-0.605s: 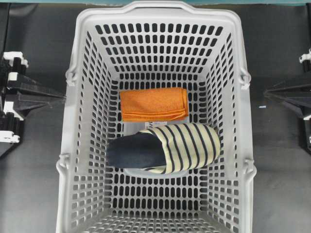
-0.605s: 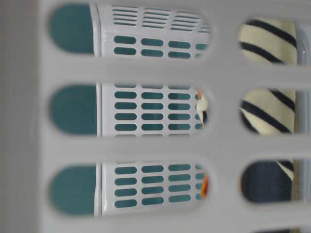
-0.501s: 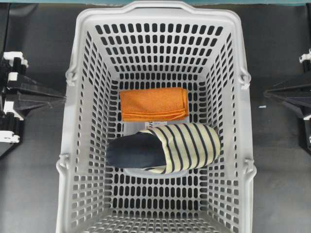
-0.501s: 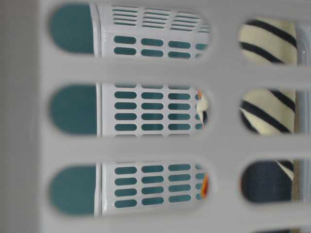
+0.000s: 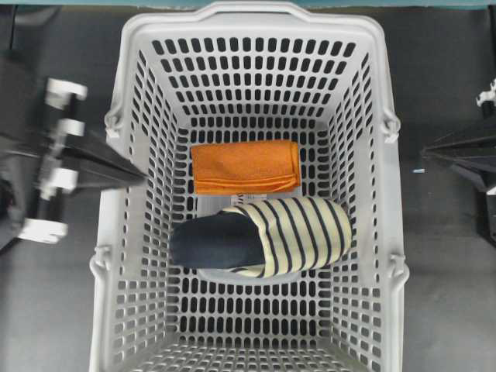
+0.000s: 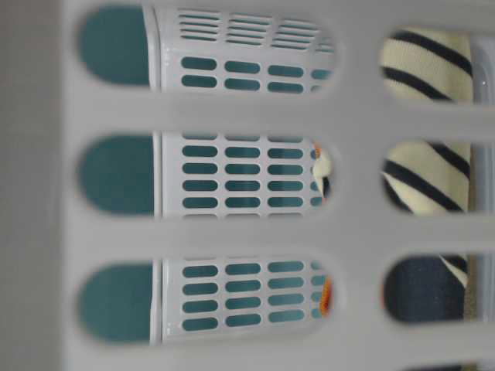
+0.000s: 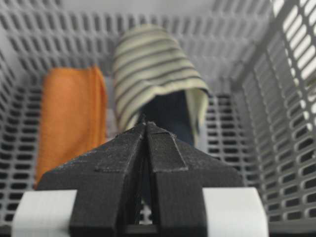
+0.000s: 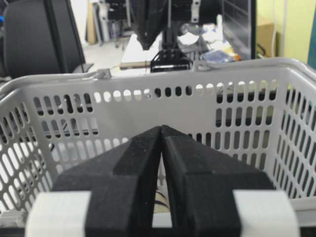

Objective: Pick up the slipper from the shopping basket with the left arm.
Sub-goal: 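Lower the left gripper into the basket over the striped slipper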

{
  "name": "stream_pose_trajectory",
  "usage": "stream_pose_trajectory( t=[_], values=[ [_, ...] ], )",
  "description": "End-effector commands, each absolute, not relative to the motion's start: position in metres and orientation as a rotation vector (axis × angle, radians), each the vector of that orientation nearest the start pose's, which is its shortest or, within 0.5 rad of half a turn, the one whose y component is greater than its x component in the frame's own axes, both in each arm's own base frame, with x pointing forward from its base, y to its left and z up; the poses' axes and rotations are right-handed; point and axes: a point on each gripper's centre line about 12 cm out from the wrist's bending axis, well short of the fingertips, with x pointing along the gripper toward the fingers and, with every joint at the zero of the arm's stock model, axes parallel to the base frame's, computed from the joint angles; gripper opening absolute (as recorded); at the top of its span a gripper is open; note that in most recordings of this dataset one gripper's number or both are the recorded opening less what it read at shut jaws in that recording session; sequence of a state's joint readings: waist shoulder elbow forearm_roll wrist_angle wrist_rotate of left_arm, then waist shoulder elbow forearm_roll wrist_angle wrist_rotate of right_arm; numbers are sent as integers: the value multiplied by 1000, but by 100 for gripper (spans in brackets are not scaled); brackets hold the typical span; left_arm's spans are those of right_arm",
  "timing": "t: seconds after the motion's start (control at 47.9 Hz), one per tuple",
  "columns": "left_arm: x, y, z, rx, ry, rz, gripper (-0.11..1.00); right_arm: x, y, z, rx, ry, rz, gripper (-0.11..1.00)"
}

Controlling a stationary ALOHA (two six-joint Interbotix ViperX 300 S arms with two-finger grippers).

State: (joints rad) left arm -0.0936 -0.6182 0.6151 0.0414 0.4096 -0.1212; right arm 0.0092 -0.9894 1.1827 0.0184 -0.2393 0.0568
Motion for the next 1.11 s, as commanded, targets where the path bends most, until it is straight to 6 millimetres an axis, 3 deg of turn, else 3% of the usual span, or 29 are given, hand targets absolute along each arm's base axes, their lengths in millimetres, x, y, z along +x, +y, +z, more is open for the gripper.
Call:
stream_pose_trajectory(
  t=[0.0,0.376,0.563,0.73,0.814,1.022,1.085],
  values=[
    [306,-29,375,-58,456,-60,0,195,2,293,84,-56,10,0],
    [400,-48,355,-73,825,-27,0,189,4,298,85,-87,23,0],
    [432,-52,345,-85,901,-9,0,187,7,300,86,-95,37,0],
    [449,-57,336,-96,914,-6,2,186,9,298,86,-93,51,0],
    [455,-60,330,-97,926,-7,17,186,10,298,87,-93,54,0],
    [471,-71,316,-91,964,-14,77,186,10,296,86,-88,55,0],
    [476,-73,310,-87,983,-14,88,186,10,295,85,-85,55,0]
  ],
)
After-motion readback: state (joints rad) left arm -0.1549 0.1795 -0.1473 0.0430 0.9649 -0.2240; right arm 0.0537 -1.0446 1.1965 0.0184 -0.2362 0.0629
